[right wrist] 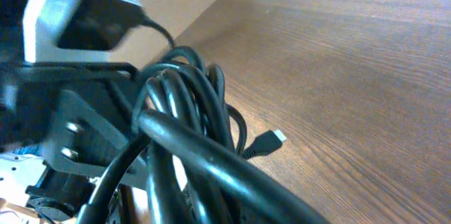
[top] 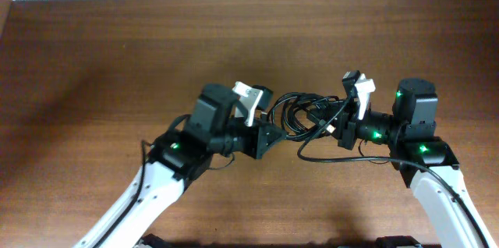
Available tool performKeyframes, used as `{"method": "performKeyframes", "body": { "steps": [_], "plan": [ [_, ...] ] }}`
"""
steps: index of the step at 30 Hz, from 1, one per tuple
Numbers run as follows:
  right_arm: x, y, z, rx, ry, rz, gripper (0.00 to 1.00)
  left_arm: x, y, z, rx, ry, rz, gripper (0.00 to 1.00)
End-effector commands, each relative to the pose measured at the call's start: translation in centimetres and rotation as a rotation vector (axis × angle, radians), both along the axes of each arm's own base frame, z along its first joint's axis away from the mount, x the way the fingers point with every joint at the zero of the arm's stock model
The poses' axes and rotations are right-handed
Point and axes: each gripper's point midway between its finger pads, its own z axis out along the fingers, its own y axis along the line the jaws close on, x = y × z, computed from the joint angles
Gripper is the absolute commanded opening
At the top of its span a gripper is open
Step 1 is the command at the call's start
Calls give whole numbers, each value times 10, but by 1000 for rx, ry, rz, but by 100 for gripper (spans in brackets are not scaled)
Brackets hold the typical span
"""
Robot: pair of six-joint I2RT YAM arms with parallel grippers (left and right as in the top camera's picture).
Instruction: Untangle cables
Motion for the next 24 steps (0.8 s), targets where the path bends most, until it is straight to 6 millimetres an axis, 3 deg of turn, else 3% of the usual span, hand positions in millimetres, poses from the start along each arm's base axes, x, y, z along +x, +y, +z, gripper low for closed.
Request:
{"method": "performKeyframes", "body": {
  "steps": [1, 7, 13, 24],
  "plan": [
    [0, -1, 5, 4, -25, 6, 4, -1, 17, 30, -10, -154, -3, 0],
    [0, 0, 5, 3, -26, 6, 4, -6, 38, 43, 45, -300, -21, 0],
    [0, 0, 5, 3, -26, 6, 4, 8, 69, 18, 230, -284, 126, 0],
    [0, -1, 5, 3, -26, 6, 4, 2, 71, 10, 329, -412, -18, 0]
  ]
}}
